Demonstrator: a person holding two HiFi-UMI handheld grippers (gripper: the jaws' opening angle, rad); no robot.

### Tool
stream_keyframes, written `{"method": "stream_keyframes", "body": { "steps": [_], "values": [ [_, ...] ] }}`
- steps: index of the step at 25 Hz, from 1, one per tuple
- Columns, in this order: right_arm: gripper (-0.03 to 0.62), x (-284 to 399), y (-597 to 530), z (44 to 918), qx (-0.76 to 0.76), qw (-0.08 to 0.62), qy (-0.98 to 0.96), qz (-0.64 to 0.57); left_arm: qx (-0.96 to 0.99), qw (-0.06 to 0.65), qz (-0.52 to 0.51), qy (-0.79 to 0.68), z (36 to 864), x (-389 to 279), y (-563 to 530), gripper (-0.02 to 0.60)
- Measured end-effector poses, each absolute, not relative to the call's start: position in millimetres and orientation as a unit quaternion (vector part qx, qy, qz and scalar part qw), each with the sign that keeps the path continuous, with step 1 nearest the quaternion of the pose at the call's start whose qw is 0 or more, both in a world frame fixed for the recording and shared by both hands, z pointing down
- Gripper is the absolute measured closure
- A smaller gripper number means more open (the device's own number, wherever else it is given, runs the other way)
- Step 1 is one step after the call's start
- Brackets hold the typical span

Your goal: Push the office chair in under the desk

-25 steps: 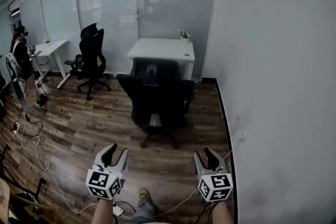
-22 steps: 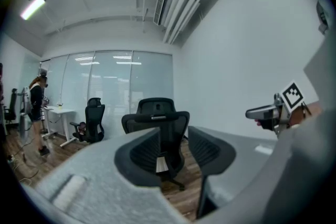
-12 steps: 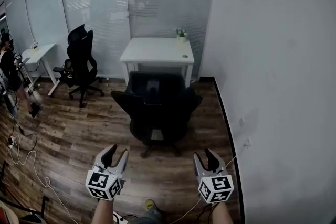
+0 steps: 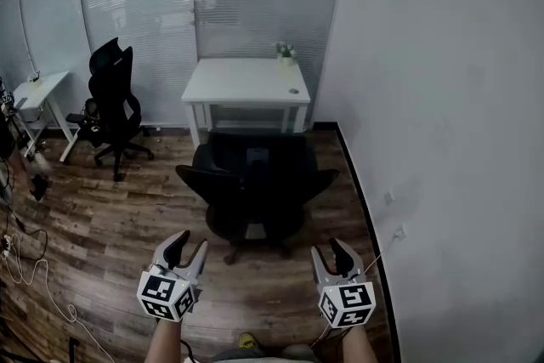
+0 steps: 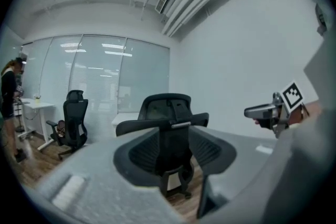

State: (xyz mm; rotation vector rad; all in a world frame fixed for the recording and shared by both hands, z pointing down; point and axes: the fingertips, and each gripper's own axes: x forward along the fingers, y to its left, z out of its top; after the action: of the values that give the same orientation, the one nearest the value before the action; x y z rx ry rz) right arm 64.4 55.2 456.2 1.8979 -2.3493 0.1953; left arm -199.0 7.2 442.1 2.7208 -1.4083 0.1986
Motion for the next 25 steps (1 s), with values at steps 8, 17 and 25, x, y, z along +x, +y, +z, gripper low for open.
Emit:
{"method": "stream_keyframes", "body": {
  "steps": [8, 17, 25],
  "values": [
    [0.424, 57.9, 26.3, 442.9, 0.64, 0.052, -0.764, 0.061, 0.895, 0.033, 0.06, -0.44, 436.6, -208.0, -26.5, 0.4],
    [0.424, 82.0, -18.8, 442.4, 0.644, 0.038, -0.762, 0.064, 0.899, 0.028, 0.062, -0.432, 437.7, -186.8, -73.1, 0.396],
    [0.424, 116.3, -102.1, 449.7, 0.624, 0.036, -0.777, 0.071, 0.888, 0.029, 0.074, -0.452, 440.8, -161.2, -144.1, 0.393]
  ]
}}
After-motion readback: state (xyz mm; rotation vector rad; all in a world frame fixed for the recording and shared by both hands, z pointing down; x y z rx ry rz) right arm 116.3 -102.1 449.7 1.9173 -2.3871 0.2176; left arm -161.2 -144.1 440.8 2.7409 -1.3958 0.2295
